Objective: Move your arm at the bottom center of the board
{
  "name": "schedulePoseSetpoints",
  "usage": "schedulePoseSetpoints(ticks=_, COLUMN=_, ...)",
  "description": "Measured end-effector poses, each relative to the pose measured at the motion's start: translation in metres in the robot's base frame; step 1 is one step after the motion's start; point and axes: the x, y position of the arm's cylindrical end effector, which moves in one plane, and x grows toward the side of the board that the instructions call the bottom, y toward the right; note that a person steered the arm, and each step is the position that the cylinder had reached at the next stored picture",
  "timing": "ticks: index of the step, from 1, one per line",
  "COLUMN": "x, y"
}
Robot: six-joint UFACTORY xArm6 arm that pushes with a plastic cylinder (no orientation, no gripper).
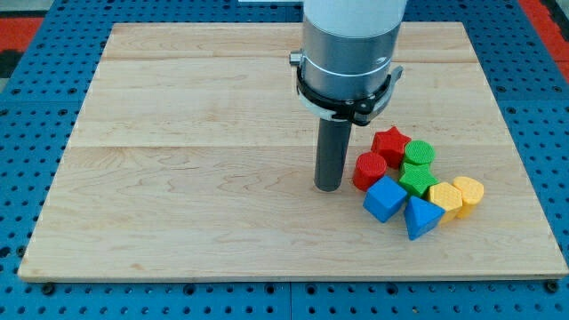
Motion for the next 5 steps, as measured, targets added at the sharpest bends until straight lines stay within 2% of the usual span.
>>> schedulePoseSetpoints(ticks=5, x=-0.0002, y=-0.0112)
